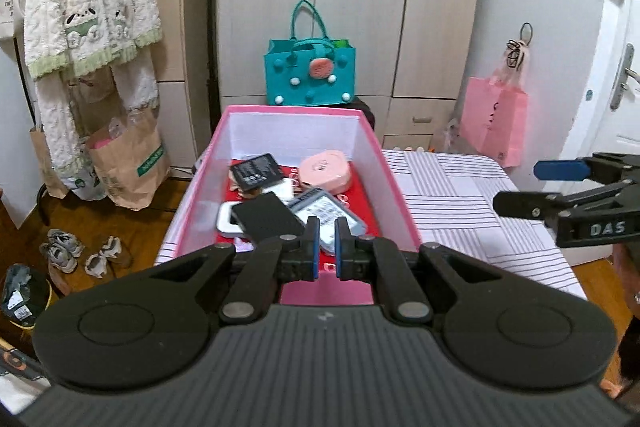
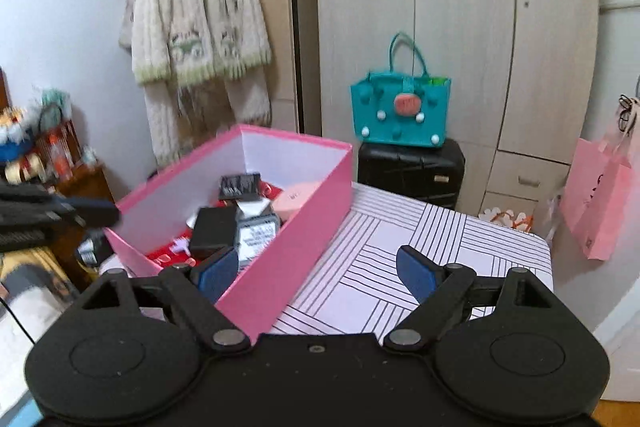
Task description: Organize rigid objects
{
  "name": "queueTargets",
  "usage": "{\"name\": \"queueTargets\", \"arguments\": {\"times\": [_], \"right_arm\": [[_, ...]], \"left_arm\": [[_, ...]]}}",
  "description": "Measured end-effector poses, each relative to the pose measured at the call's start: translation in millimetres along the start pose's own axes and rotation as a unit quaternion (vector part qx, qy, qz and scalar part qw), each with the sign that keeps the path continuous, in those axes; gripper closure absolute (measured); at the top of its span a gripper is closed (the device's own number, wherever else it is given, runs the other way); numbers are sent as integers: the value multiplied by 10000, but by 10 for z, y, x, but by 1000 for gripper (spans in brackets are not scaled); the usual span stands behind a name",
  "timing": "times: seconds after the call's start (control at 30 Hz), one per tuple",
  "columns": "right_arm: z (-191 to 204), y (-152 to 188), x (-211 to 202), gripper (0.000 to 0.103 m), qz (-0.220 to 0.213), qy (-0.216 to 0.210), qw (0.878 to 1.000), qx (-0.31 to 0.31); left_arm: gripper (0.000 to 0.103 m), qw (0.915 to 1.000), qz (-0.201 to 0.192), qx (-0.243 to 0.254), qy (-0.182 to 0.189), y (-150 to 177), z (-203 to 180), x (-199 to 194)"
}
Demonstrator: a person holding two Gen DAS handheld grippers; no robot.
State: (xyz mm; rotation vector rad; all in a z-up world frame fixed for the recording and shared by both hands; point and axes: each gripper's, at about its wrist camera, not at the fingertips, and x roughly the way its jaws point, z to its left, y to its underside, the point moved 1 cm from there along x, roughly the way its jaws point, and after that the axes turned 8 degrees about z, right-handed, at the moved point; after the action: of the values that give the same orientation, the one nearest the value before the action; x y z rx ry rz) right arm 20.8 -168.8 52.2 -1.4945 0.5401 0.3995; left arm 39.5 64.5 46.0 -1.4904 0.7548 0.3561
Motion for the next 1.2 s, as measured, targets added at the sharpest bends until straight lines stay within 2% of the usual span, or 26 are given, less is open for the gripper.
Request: {"name": "queueTargets", "arguments": {"times": [0.13, 0.3, 0.43, 0.6, 0.7, 0.93, 1.03, 1.2], "right_arm": [[28, 104, -195, 14, -332, 416, 9986, -18], [-88, 327, -262, 14, -230, 322, 9975, 584], [-39, 460, -360, 14, -307, 559, 9962, 597], [37, 525, -439, 13, -295, 868, 9942, 558], [55, 566, -463, 11, -274, 1125, 9917, 562], [46, 686, -528, 4, -266, 1245, 9898, 643], [73, 729, -575, 0, -394, 1285, 9890, 618], [116, 750, -641, 0, -496, 1154, 9905, 556]], "left_arm": [[95, 10000, -71, -25, 12, 99, -123, -34], [91, 9992, -257, -299, 11, 275, -200, -84], [87, 9989, -308, -362, -6, 372, -270, -103], [65, 9988, -367, -322, -31, 434, -339, -130], [57, 9984, -412, -379, -61, 467, -343, -145], [44, 9982, -392, -439, -79, 594, -339, -148], [32, 9979, -450, -428, -183, 631, -336, -151], [8, 9970, -618, -293, -370, 654, -380, -166]]}}
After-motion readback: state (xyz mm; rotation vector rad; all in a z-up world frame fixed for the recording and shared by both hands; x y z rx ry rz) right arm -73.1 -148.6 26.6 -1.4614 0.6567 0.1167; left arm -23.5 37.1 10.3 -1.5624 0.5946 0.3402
